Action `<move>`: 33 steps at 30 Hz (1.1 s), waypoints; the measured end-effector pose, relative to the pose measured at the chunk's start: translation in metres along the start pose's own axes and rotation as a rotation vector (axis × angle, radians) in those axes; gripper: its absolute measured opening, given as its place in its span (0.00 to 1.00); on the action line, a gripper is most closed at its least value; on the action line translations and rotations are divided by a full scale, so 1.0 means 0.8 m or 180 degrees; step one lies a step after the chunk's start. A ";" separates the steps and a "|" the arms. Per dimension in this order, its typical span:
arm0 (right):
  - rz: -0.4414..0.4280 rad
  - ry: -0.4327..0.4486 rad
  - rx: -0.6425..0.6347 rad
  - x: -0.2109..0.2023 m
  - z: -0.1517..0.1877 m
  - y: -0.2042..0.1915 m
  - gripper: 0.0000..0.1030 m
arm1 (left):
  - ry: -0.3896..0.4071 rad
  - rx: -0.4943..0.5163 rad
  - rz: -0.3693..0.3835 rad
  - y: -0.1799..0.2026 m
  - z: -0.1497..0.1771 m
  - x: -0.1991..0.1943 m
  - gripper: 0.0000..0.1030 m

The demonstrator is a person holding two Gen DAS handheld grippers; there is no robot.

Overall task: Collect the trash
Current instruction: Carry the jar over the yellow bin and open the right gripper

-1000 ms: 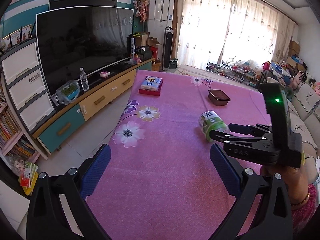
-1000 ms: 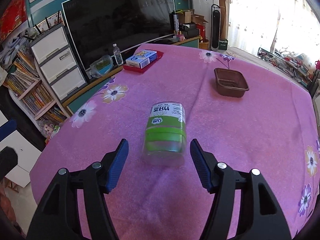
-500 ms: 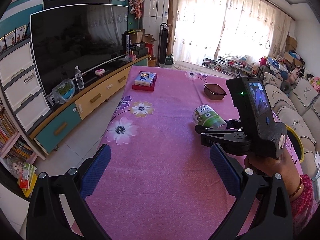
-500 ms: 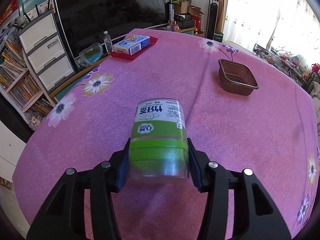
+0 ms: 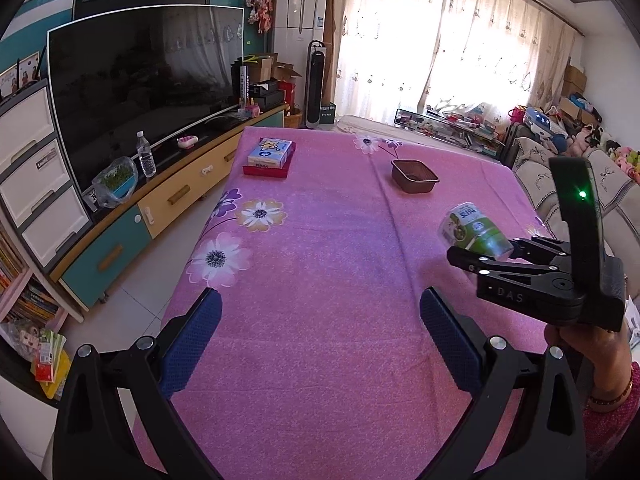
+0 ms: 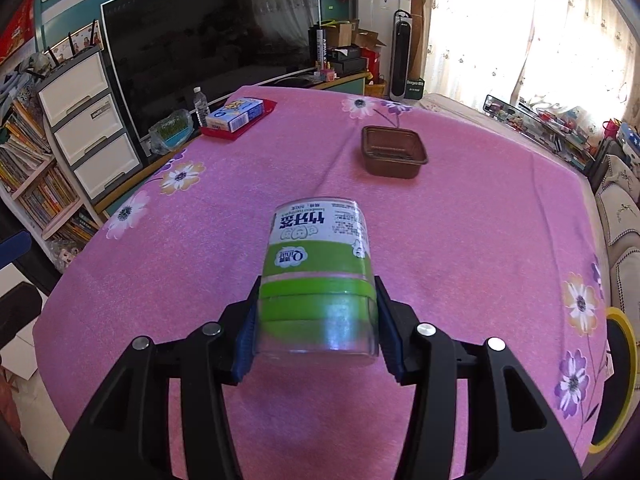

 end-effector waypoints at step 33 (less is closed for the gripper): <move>0.1448 -0.0228 0.1902 -0.093 0.236 0.443 0.56 | -0.0286 0.0428 0.0314 0.145 -0.012 0.078 0.95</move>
Point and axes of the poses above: each gripper's, at about its wrist camera, not at the fingertips, and x roughly the way its jaws point, y to its right, z to its underside, the point moved 5 cm from there along x, roughly the way its jaws point, and after that the axes turned 5 degrees about -x, right-handed, at the moved point
